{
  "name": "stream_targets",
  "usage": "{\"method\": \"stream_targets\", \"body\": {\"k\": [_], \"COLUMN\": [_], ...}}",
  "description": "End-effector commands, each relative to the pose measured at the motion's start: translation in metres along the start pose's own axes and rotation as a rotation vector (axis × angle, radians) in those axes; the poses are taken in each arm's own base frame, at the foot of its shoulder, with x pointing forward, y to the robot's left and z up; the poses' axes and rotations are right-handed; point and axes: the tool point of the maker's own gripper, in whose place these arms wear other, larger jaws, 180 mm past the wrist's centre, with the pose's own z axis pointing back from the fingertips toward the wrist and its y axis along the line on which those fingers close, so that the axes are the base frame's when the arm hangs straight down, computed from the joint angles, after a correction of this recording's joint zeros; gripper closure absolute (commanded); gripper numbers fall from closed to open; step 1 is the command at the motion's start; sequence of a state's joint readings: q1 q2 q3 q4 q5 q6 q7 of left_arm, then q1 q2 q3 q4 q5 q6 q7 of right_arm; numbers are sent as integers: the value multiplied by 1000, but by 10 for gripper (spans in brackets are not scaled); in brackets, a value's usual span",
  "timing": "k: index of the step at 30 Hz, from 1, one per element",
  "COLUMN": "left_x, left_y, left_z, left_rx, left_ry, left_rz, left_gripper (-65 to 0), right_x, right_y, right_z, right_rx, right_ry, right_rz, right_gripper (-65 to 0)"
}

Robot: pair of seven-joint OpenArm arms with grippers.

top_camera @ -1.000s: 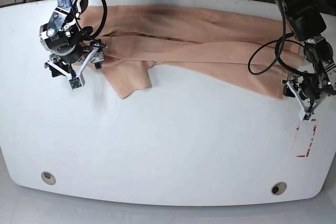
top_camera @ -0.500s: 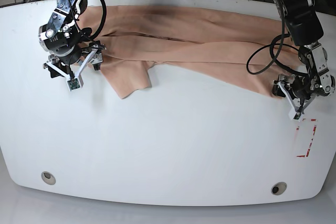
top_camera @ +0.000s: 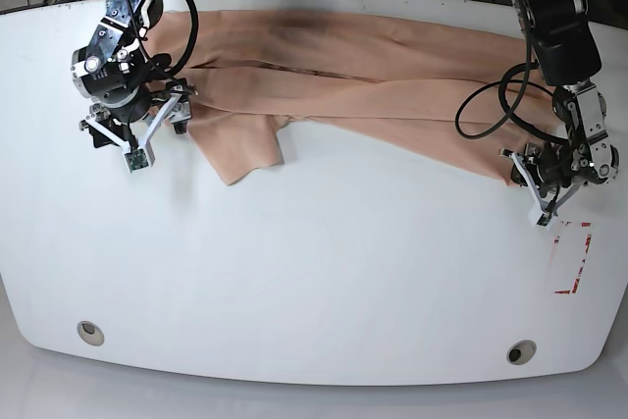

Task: Fold the T-shirt properly
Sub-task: 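Move the right gripper inward along the strip and grasp its end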

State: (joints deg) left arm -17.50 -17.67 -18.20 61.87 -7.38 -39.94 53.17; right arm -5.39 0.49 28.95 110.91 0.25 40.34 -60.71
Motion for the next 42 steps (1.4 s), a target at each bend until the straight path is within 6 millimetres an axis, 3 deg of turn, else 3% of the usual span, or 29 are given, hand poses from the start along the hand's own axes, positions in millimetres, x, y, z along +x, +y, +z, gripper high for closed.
{"method": "stream_targets", "body": {"k": [1, 5, 7, 10, 14, 18, 29, 42], "left_x": [13, 19, 18, 19, 25, 24, 23, 23], "left_y": [12, 17, 21, 24, 24, 26, 28, 28], "left_z": [9, 18, 24, 31, 36, 37, 38, 38], "left_rx": [27, 50, 69, 92, 103, 106, 109, 109], "left_ry": [-35, -68, -87, -103, -120, -119, -118, -118], "left_rz": [-10, -9, -2, -9, -26, -23, -20, -20], "left_gripper": [-19, -17, -17, -17, -17, -17, -17, -17], "right_x": [20, 32, 39, 53, 56, 56, 62, 45], "right_y": [-6, -8, -8, -10, 3, 11, 47, 74], "right_z": [4, 5, 5, 4, -12, -26, -56, -81], "right_rx": [-15, -19, -20, -21, 34, 74, 199, 291], "right_ry": [-65, -93, -109, -137, -127, -107, -114, -89], "right_rz": [-1, 1, 4, 0, -31, -54, -136, -195], "right_gripper": [-457, -382, -380, -425, -536, -606, -604, -604]}}
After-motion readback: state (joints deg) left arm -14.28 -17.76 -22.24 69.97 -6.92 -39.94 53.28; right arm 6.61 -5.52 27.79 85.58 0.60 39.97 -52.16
